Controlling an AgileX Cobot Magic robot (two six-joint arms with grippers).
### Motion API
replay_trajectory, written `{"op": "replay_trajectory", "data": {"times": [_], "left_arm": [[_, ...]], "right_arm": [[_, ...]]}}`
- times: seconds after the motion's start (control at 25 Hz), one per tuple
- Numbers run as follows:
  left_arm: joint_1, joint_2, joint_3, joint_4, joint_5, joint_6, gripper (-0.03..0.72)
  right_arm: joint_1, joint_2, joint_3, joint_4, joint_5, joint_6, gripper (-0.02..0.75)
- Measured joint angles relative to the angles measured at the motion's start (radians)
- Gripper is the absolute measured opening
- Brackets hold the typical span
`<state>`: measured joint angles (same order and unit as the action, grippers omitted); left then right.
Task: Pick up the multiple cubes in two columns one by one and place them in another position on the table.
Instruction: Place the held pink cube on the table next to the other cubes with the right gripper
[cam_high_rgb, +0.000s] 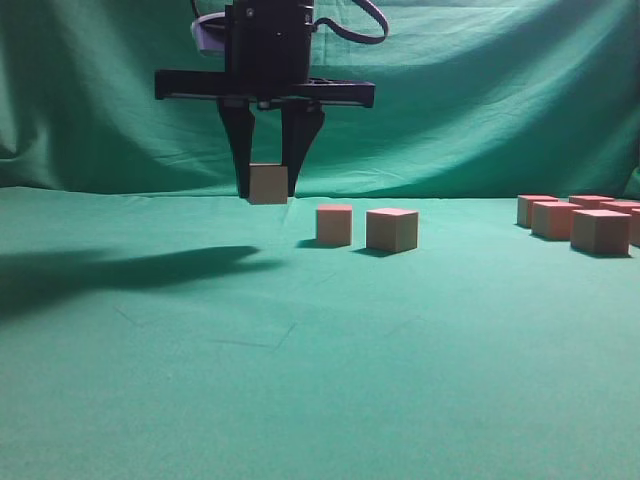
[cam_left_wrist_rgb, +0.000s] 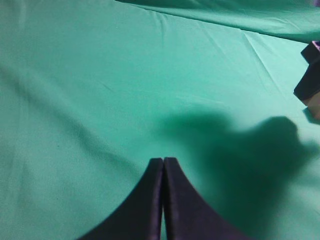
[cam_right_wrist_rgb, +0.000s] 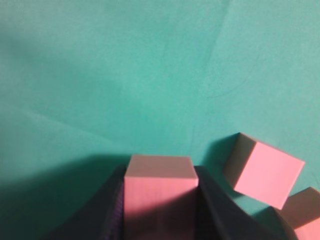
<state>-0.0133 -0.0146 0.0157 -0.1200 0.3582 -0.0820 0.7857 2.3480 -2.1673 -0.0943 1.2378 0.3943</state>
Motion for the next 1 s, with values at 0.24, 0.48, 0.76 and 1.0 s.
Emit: {"op": "replay_trajectory", "data": {"times": [0.24,0.48,0.76,1.0], "left_arm": [[0.0,0.0,0.0,0.0,0.0,0.0,0.0],[0.0,0.0,0.0,0.0,0.0,0.0,0.0],[0.0,0.0,0.0,0.0,0.0,0.0,0.0],[0.0,0.0,0.0,0.0,0.0,0.0,0.0]], "right_arm": [[0.0,0.02,-0.002,-0.022,-0.02,0.056,0.259],[0.0,0.059,-0.002,-0.033,-0.034,0.08,0.259],[0.0,0.072,-0.002,-0.036,-0.06,0.083,0.259],[0.0,0.072,-0.002,-0.05,-0.061,0.083,0.259]]}}
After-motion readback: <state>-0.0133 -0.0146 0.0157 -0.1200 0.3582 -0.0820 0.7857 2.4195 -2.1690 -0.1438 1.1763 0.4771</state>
